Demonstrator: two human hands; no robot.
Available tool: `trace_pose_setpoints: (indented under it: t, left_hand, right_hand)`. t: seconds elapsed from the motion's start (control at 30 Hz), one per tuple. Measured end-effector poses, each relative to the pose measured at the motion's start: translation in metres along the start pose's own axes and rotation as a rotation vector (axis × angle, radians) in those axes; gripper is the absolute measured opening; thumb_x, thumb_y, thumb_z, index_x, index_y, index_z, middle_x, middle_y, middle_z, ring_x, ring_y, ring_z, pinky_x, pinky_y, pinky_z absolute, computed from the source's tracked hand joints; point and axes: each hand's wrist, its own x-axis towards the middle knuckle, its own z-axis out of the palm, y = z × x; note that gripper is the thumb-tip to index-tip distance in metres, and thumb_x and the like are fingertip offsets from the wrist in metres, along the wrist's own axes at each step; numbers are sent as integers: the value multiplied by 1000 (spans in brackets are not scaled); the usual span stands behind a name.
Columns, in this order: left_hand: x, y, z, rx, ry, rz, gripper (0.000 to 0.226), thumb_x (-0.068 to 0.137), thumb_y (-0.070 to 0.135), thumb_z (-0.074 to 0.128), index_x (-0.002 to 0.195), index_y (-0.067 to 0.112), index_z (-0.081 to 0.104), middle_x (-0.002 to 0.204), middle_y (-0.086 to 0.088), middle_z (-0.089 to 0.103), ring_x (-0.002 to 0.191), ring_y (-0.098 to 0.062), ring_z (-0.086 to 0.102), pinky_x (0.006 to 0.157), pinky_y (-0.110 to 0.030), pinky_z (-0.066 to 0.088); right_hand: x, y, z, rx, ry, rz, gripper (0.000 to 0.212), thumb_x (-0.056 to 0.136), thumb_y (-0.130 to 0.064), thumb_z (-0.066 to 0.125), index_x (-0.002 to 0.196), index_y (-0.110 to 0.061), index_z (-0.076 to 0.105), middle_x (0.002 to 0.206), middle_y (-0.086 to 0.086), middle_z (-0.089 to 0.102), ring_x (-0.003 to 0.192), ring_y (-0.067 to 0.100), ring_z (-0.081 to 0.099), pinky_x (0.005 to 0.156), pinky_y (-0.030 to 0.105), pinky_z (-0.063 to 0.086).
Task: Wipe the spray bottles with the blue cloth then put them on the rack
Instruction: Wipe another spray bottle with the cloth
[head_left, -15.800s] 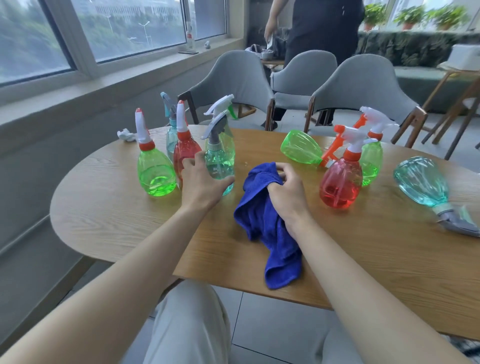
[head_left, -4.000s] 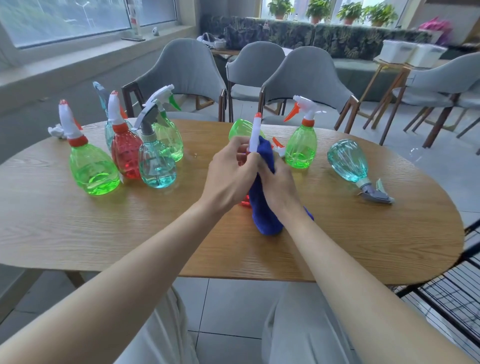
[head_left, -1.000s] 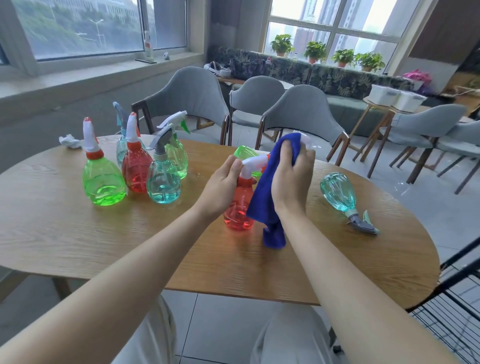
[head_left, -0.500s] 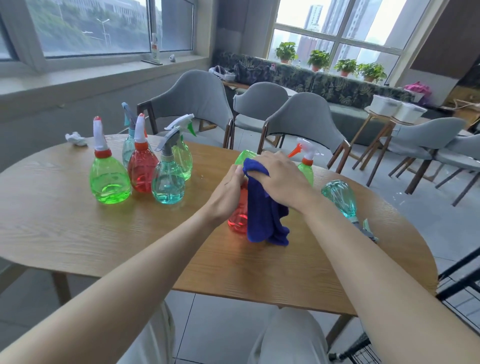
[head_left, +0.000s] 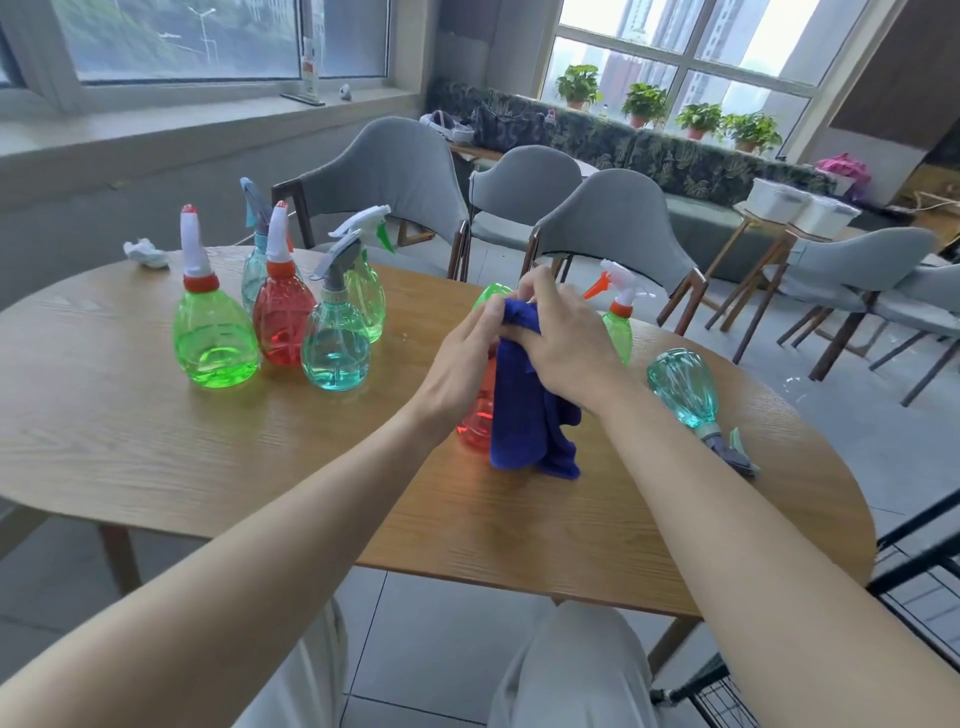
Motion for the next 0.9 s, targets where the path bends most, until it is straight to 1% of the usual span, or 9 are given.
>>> trace_pose_setpoints:
  t: [0.13, 0.23, 0.3, 0.37, 0.53, 0.6, 0.67, 0.8, 0.9]
  left_hand:
    - [-2, 0, 1, 13, 26, 81, 32, 114, 31, 49, 135, 16, 68, 122, -8, 76, 111, -15, 72, 100, -33, 57]
    - [4, -1, 1, 14, 121, 88, 28, 113, 24, 54, 128, 9, 71, 110, -14, 79, 98, -19, 75, 89, -38, 61]
    - [6, 0, -1, -34, 176, 55, 26, 111, 22, 59, 125, 7, 74, 103, -8, 81, 93, -16, 76, 81, -29, 60]
    - [6, 3, -2, -80, 216, 21, 26, 108, 20, 63, 122, 4, 77, 98, -2, 81, 88, -12, 76, 75, -22, 58]
    - [7, 8, -2, -188, 272, -68, 26, 101, 22, 74, 116, 1, 80, 104, -18, 80, 85, -21, 75, 80, -33, 62]
    - [7, 10, 0, -213, 303, -87, 27, 96, 23, 80, 111, 1, 81, 101, -18, 81, 85, -24, 77, 77, -32, 63]
    - [6, 10, 2, -208, 338, -80, 28, 94, 27, 83, 107, 2, 82, 96, -14, 82, 85, -22, 79, 73, -29, 62]
    - [5, 5, 6, 25, 350, -18, 30, 104, 41, 68, 112, 15, 79, 97, -1, 81, 92, -12, 77, 85, -36, 64]
    - [2, 5, 8, 221, 277, 0, 34, 112, 47, 46, 123, 23, 68, 106, 7, 76, 102, -7, 70, 94, -32, 57]
  right_hand:
    - [0, 6, 0, 154, 37, 60, 38, 96, -20, 72, 110, -21, 37, 106, 5, 57, 95, 28, 55, 79, 35, 40]
    - [1, 8, 2, 233, 73, 87, 46, 91, -24, 81, 109, -21, 38, 108, 3, 55, 96, 23, 54, 81, 31, 44]
    - [1, 9, 5, 254, 96, 71, 48, 89, -28, 84, 109, -20, 40, 110, 1, 52, 97, 20, 52, 80, 25, 42]
    - [-2, 9, 9, 230, 115, 48, 43, 90, -28, 83, 108, -19, 45, 110, 0, 51, 97, 18, 52, 79, 24, 39]
    - [-10, 4, 10, 218, 141, -9, 24, 93, -23, 72, 107, -20, 54, 107, -4, 56, 103, 20, 53, 91, 32, 43]
    - [-13, 4, 8, 240, 137, 7, 14, 98, -24, 65, 109, -20, 59, 108, -5, 59, 106, 20, 54, 94, 34, 44]
    - [-15, 6, 7, 254, 144, 25, 16, 104, -26, 59, 115, -17, 66, 111, -3, 64, 107, 21, 57, 96, 36, 46]
    - [-15, 3, 7, 259, 171, 82, 25, 108, -29, 55, 121, -15, 72, 114, 1, 70, 108, 19, 61, 96, 34, 47]
    - [-11, -3, 9, 276, 213, 158, 26, 109, -28, 52, 112, -12, 72, 107, 3, 70, 99, 19, 60, 86, 31, 44]
